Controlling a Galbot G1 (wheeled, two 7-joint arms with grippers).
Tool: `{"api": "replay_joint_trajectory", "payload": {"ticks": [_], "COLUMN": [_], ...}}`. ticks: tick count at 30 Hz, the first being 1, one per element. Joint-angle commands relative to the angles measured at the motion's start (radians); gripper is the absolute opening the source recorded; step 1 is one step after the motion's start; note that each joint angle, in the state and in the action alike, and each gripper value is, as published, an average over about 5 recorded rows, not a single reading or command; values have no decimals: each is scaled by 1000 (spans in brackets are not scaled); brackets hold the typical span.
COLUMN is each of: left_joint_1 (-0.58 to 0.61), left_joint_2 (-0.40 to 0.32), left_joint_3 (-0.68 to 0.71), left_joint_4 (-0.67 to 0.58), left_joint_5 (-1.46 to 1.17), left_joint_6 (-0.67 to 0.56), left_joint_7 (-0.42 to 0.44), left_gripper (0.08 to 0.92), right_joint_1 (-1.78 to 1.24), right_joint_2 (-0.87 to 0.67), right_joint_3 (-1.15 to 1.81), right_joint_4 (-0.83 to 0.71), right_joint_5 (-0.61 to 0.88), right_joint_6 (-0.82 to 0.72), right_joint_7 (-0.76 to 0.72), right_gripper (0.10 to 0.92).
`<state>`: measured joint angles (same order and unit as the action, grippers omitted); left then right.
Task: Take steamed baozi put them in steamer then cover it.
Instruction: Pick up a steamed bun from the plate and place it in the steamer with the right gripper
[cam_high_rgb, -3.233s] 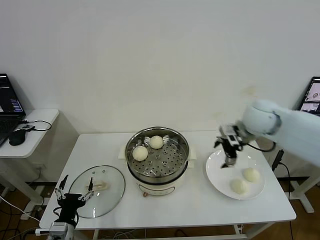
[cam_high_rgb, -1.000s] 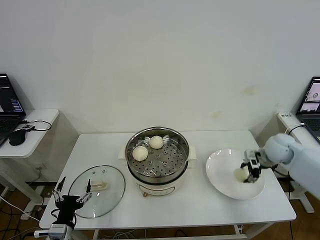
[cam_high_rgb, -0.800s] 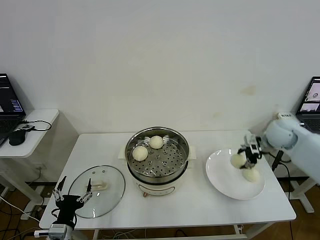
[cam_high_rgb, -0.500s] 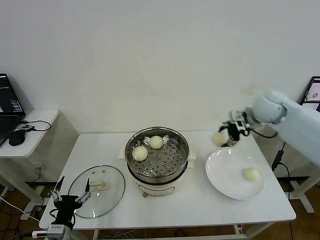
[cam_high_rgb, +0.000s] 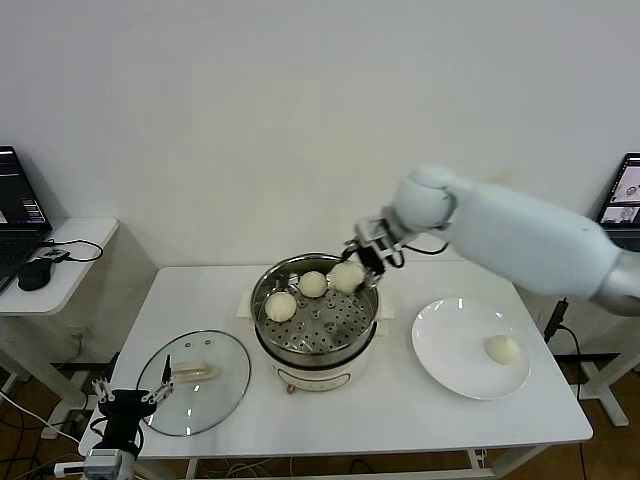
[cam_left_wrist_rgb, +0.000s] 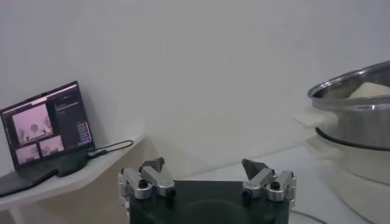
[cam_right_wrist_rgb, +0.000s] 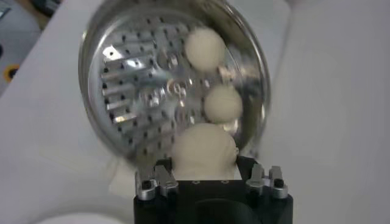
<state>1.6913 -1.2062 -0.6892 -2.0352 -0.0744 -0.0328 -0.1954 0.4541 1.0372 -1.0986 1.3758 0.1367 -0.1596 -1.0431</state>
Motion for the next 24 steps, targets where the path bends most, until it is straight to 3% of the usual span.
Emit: {"api": "replay_joint_trajectory", "payload": {"ticks": [1, 11, 24], "left_joint_1": [-5, -5, -2], "left_joint_2": [-2, -10, -22], "left_joint_3": [-7, -9, -9], "left_joint_4": [5, 8, 10], "left_joint_5": [-4, -4, -2], "left_joint_6": [1, -1, -6], "left_joint_7": [1, 0, -1], "left_gripper": [823, 823, 823], "right_joint_1": [-6, -20, -21], "right_joint_2": [184, 218, 202], "right_joint_3": [-117, -143, -146], "right_joint_4": [-48, -67, -37], "right_joint_5": [-60, -175, -166], "right_joint_6": [202, 324, 331], "right_joint_7": [20, 7, -9], "right_gripper": [662, 668, 673]}}
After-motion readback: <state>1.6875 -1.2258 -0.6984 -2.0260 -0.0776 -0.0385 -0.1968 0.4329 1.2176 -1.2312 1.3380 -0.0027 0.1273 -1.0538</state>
